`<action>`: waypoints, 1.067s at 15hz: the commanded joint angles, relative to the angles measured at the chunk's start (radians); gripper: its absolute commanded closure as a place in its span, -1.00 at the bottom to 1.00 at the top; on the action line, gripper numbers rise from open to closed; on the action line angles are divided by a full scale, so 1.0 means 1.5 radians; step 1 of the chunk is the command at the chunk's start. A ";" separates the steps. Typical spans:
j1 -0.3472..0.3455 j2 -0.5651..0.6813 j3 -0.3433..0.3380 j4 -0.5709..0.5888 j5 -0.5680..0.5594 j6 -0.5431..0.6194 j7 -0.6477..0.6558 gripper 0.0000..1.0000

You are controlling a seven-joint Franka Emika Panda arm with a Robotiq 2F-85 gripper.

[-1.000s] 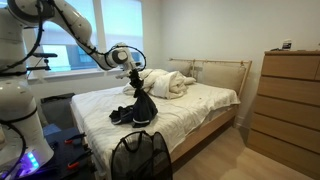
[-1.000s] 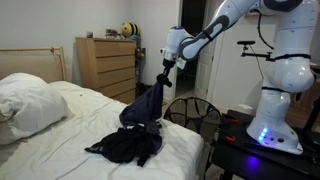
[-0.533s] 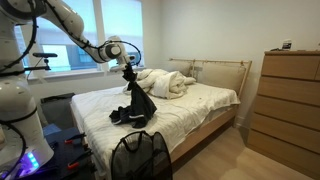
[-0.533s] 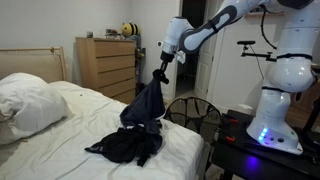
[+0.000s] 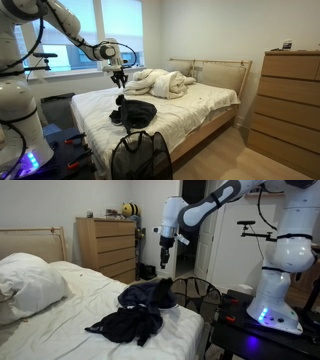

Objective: Pick the socks on the bed and put them in the bag

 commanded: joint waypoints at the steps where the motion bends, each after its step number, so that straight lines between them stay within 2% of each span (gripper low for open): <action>1: -0.013 -0.001 -0.004 0.009 0.001 -0.033 -0.022 -0.45; 5: -0.029 0.016 -0.016 0.012 0.008 -0.058 -0.024 -0.98; 11: -0.055 0.079 -0.020 0.037 0.080 -0.227 -0.115 -1.00; 14: -0.060 0.105 -0.018 0.038 0.068 -0.242 -0.125 -1.00; 16: -0.060 0.119 -0.014 0.022 0.069 -0.205 -0.122 -1.00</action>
